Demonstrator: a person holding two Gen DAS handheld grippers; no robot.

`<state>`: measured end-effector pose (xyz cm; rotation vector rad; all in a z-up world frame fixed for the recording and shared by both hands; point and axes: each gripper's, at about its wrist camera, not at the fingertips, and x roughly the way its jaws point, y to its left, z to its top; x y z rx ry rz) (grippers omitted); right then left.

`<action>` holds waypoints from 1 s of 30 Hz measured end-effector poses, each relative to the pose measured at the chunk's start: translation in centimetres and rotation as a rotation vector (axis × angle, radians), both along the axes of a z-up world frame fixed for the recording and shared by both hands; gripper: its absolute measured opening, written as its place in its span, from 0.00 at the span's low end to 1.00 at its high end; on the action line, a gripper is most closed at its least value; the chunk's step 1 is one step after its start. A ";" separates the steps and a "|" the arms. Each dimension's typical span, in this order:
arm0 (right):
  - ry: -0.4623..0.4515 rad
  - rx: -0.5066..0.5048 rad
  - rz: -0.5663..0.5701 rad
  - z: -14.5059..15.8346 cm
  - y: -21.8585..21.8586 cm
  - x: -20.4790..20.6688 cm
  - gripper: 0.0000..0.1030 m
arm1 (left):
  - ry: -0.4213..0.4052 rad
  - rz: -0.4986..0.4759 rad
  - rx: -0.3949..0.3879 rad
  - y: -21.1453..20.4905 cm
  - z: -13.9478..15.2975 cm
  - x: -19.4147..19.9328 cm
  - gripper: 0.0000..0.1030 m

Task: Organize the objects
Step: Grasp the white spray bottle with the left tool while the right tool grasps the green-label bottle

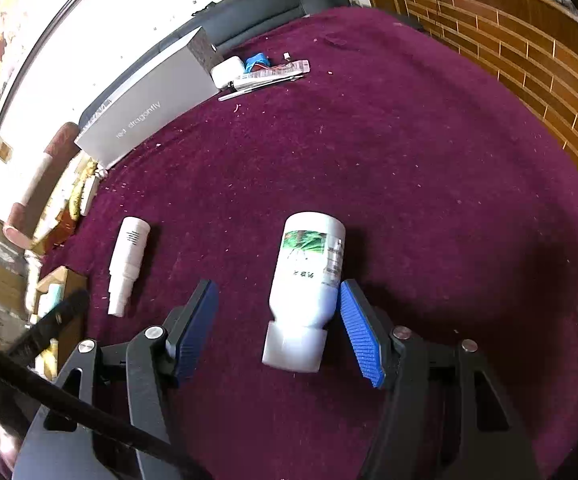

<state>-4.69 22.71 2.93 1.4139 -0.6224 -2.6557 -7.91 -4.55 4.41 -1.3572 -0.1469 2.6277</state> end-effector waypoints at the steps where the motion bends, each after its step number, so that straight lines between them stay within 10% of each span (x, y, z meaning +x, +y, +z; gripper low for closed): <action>1: -0.001 0.014 0.006 -0.2 -0.8 -0.4 0.60 | 0.001 -0.001 -0.011 0.5 -0.4 -0.4 0.56; 13: 0.068 0.043 0.035 -0.6 -1.9 -0.1 0.66 | 0.083 -0.117 -0.281 8.4 -4.0 -1.6 0.56; 17: 0.078 0.069 0.045 -0.6 -2.3 0.0 0.67 | 0.073 -0.177 -0.239 8.8 -3.8 -0.9 0.24; 30: 0.101 0.125 0.049 -0.7 -3.0 0.2 0.68 | 0.031 -0.182 0.014 5.2 -0.2 3.2 0.24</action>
